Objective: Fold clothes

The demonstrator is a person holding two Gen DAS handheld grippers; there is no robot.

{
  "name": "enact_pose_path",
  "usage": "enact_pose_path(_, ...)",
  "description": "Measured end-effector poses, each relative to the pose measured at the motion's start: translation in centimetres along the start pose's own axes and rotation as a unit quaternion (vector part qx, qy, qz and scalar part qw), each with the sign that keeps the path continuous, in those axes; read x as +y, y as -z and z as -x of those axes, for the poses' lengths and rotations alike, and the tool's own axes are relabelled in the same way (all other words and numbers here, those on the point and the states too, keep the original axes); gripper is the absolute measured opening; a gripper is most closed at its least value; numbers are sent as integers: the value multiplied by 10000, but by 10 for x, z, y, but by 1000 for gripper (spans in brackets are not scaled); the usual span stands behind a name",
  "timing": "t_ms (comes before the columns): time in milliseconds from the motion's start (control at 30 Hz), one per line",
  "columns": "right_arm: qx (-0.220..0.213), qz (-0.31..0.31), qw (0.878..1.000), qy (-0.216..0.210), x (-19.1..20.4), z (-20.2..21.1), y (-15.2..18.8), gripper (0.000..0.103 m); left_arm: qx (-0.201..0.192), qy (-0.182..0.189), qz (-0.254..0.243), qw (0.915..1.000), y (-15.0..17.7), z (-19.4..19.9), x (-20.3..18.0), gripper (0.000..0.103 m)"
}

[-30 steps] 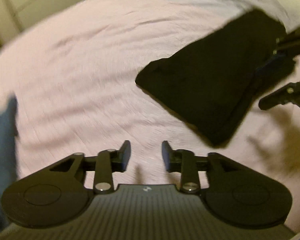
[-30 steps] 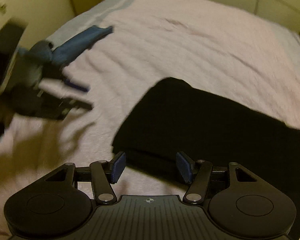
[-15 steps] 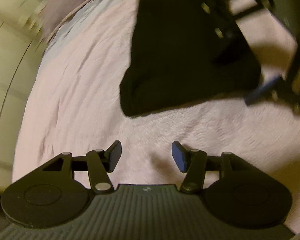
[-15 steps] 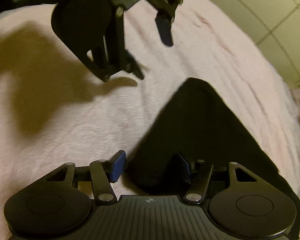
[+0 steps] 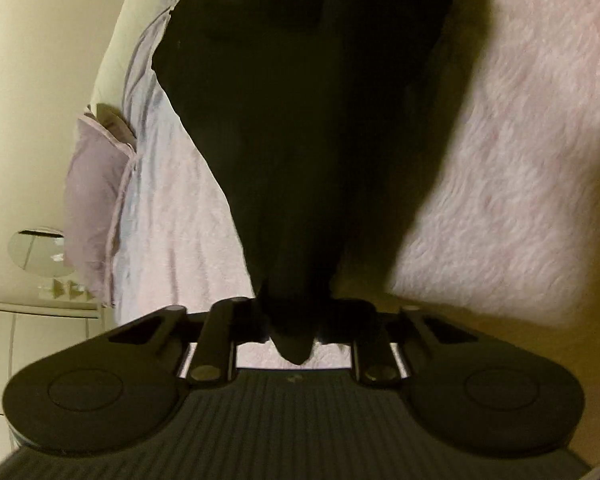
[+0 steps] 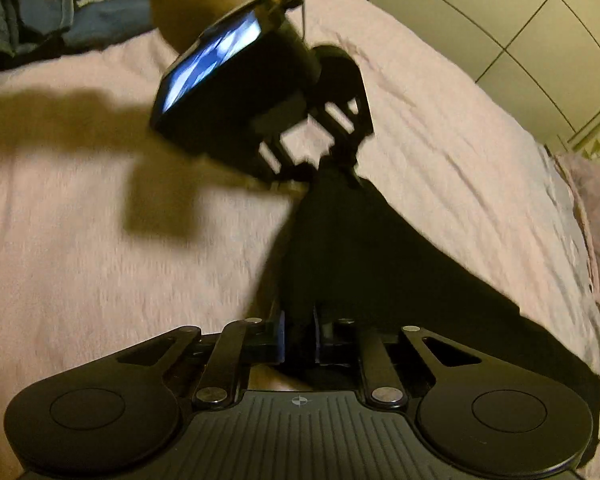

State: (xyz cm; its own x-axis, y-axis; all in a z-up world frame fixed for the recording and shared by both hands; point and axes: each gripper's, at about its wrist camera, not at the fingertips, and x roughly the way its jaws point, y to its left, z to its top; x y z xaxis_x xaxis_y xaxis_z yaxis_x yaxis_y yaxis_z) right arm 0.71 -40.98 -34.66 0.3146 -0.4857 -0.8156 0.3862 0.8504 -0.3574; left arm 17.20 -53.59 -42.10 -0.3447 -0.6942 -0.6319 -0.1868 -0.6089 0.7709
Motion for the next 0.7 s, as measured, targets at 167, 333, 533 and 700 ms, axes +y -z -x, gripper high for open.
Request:
enact_pose_path(167, 278, 176, 9995, -10, 13, 7, 8, 11, 60, 155, 300, 9994, -2, 0, 6, 13)
enact_pose_path(333, -103, 385, 9990, 184, 36, 14, -4, 51, 61, -3, 295, 9995, -3, 9, 6, 24)
enact_pose_path(533, 122, 351, 9989, 283, 42, -37, -24, 54, -35, -325, 51, 9995, -2, 14, -8, 43)
enact_pose_path(700, 200, -17, 9995, 252, 20, -48, -20, 16, -358, -568, -600, 9959, -4, 10, -28, 31)
